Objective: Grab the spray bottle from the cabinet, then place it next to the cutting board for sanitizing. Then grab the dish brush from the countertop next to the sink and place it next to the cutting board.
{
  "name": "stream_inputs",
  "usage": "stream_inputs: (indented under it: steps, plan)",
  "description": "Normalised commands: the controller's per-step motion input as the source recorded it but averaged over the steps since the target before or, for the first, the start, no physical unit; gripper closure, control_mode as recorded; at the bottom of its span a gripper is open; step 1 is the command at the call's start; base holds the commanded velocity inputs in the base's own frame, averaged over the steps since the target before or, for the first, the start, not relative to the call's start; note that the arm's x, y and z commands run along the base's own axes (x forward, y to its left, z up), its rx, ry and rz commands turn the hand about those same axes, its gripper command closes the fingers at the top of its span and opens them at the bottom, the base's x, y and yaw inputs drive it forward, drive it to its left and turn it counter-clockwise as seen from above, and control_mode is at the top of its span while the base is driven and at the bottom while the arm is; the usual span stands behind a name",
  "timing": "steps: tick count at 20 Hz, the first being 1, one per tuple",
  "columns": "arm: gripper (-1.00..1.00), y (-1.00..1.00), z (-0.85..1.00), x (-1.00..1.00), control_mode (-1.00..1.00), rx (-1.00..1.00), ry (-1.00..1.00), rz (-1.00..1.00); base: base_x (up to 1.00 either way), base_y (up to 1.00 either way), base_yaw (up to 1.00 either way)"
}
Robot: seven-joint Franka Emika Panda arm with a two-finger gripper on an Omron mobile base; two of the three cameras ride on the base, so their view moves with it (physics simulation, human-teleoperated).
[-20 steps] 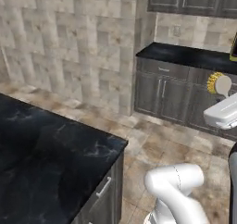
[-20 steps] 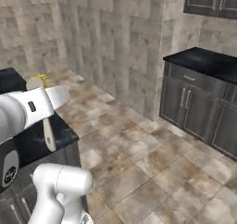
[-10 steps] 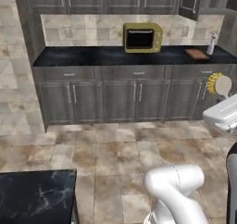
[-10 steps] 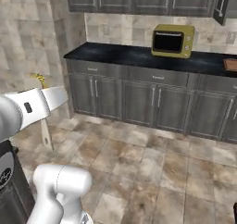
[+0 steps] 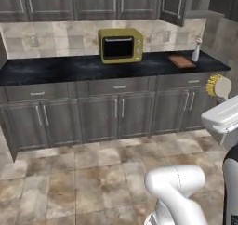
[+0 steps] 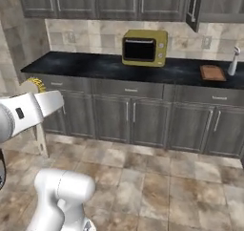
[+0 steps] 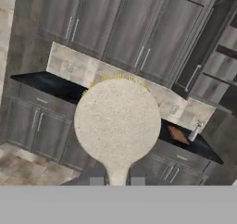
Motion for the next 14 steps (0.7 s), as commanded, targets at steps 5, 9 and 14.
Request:
stream_inputs:
  steps: [5, 9, 14]
  plan:
    - [1.0, 0.0, 0.0, 0.0, 1.0, 0.0, 0.0, 0.0, 1.0, -0.13, 0.0]
    - [1.0, 0.0, 0.0, 0.0, 1.0, 0.0, 0.0, 0.0, 1.0, -0.43, 0.0]
    - [1.0, 0.0, 0.0, 0.0, 1.0, 0.0, 0.0, 0.0, 1.0, -0.44, 0.0]
